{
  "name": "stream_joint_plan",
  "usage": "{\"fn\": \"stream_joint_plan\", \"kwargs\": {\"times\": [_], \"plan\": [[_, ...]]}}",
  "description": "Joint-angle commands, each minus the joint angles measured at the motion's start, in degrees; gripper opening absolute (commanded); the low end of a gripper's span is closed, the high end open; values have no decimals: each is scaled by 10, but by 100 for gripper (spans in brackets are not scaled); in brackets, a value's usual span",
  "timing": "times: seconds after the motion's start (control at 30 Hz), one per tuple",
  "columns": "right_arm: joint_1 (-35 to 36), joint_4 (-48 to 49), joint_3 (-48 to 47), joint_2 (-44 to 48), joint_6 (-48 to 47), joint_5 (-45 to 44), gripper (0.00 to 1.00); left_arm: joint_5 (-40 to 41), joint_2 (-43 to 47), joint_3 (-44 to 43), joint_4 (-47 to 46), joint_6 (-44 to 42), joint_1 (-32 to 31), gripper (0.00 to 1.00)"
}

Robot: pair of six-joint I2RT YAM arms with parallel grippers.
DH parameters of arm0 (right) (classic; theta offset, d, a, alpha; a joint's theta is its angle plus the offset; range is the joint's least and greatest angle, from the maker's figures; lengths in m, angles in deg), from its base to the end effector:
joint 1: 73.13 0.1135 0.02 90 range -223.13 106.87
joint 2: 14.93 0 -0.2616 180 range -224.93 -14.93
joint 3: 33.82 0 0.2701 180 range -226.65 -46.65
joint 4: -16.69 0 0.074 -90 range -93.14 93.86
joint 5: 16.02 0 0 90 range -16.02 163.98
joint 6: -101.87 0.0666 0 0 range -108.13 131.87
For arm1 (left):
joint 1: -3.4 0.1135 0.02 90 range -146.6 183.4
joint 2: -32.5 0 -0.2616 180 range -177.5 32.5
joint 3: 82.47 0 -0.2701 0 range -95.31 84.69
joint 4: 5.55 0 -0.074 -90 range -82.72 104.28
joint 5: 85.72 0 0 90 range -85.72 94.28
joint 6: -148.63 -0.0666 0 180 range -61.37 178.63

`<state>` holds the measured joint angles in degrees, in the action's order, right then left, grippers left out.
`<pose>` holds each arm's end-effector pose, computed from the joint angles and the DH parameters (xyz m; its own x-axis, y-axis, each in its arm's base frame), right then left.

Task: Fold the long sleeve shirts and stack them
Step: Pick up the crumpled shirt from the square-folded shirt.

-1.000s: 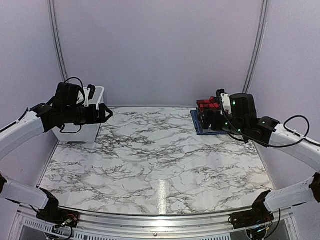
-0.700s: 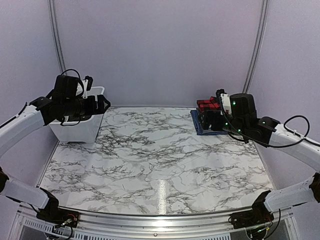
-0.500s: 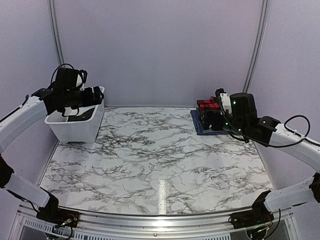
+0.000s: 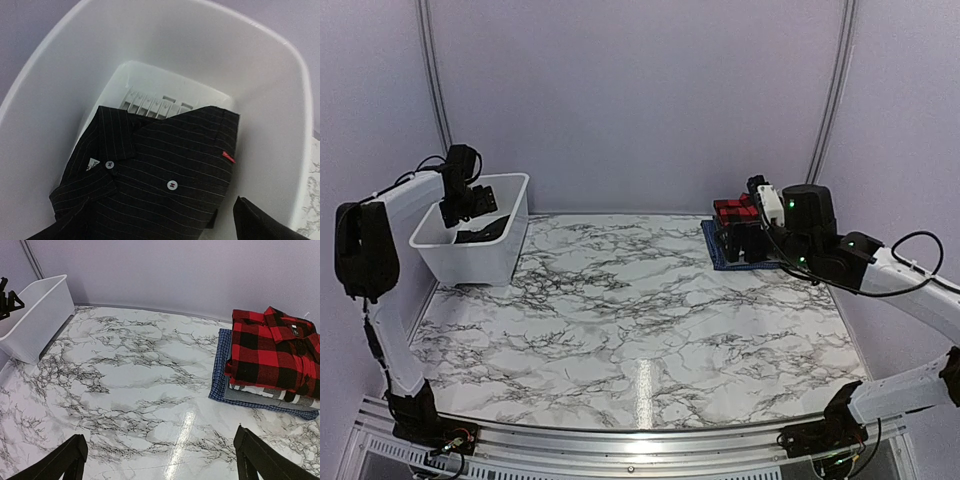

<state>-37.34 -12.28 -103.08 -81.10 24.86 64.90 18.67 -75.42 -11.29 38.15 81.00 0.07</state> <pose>0.2574 0.1726 0.3064 -0.4489 -0.0500 -0.8922 -0.3709 0.9188 0.1351 0.4724 -0.0109 0.2725 -0.5794 -0.3356 -0.7428 -0.3745 0.9190 -0.1231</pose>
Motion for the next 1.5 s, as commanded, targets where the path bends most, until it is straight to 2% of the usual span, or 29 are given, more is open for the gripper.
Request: {"fn": "stream_joint_plan", "kwargs": {"times": [0.0,0.37,0.57,0.67,0.8,0.9,0.97,1.07,1.1,1.47], "plan": [[2,8,0,26,-18,8,99,6,-64,-44,55,14,17,99],[2,-3,11,48,-27,33,99,4,-216,-138,113,23,29,99],[2,-17,11,67,-24,38,99,-35,-282,-177,125,35,29,99],[2,-27,8,72,-24,37,99,-34,-310,-194,133,38,29,95],[2,-42,2,73,-24,42,98,-33,-341,-201,135,41,29,80],[2,-45,2,72,-27,44,98,-43,-359,-206,134,41,29,51],[2,-44,3,70,-27,44,99,-49,-364,-210,135,41,29,27],[2,-44,3,66,-25,44,99,-46,-357,-219,135,36,29,4],[2,-44,2,66,-25,44,99,-42,-351,-226,135,33,29,0],[2,-46,-13,47,-34,63,98,-20,-257,-307,126,5,29,0]]}}
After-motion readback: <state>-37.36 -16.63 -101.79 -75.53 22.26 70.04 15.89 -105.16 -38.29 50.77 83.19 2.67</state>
